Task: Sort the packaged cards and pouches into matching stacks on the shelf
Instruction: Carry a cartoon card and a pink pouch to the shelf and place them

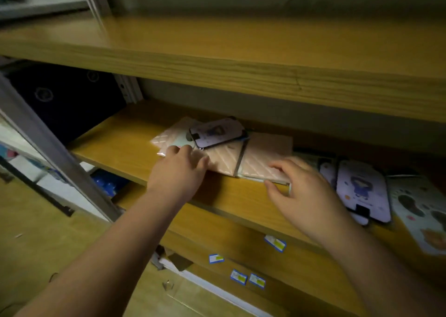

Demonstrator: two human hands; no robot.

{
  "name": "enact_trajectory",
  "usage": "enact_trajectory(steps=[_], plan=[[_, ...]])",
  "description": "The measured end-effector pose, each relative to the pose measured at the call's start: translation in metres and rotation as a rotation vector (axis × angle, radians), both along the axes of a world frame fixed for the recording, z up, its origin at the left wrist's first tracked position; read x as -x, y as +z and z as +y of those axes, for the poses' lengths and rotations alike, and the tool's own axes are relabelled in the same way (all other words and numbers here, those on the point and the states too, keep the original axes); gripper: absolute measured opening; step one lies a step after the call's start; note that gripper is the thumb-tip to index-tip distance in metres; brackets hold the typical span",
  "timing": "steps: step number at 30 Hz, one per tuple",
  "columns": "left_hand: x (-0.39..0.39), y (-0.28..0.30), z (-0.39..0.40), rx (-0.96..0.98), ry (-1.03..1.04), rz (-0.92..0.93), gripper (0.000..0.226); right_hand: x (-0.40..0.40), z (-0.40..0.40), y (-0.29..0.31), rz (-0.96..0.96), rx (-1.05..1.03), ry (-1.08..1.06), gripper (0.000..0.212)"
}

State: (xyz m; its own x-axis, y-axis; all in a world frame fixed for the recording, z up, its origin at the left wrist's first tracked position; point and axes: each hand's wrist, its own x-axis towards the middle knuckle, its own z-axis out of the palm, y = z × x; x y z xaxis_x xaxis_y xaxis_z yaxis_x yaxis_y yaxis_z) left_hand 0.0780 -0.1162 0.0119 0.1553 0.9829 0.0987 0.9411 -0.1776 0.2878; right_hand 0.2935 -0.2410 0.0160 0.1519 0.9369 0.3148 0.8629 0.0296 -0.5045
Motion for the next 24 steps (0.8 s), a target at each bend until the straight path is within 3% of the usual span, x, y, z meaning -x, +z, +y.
enact_trajectory(steps=[3, 7, 9, 15, 17, 24], plan=[[-0.002, -0.006, 0.026, 0.053, -0.049, -0.059, 0.059, 0.009, 0.011, 0.002, -0.007, 0.003, -0.090, 0.036], [0.005, -0.011, 0.050, 0.174, -0.119, -0.519, 0.061, 0.025, 0.025, -0.002, -0.004, 0.001, -0.177, 0.037], [0.015, -0.012, 0.056, 0.263, -0.098, -0.645, 0.068, 0.036, 0.029, -0.005, -0.006, 0.013, -0.203, 0.037], [0.049, -0.007, 0.076, 0.074, -0.189, -0.325, 0.065, 0.058, 0.046, -0.010, -0.031, 0.012, -0.271, 0.035], [0.053, -0.004, 0.079, 0.057, -0.220, -0.336, 0.062, 0.064, 0.050, -0.012, -0.037, 0.013, -0.286, 0.035], [0.060, -0.007, 0.081, 0.460, -0.135, -0.961, 0.015, 0.071, 0.095, -0.011, 0.027, 0.153, -0.386, 0.043]])
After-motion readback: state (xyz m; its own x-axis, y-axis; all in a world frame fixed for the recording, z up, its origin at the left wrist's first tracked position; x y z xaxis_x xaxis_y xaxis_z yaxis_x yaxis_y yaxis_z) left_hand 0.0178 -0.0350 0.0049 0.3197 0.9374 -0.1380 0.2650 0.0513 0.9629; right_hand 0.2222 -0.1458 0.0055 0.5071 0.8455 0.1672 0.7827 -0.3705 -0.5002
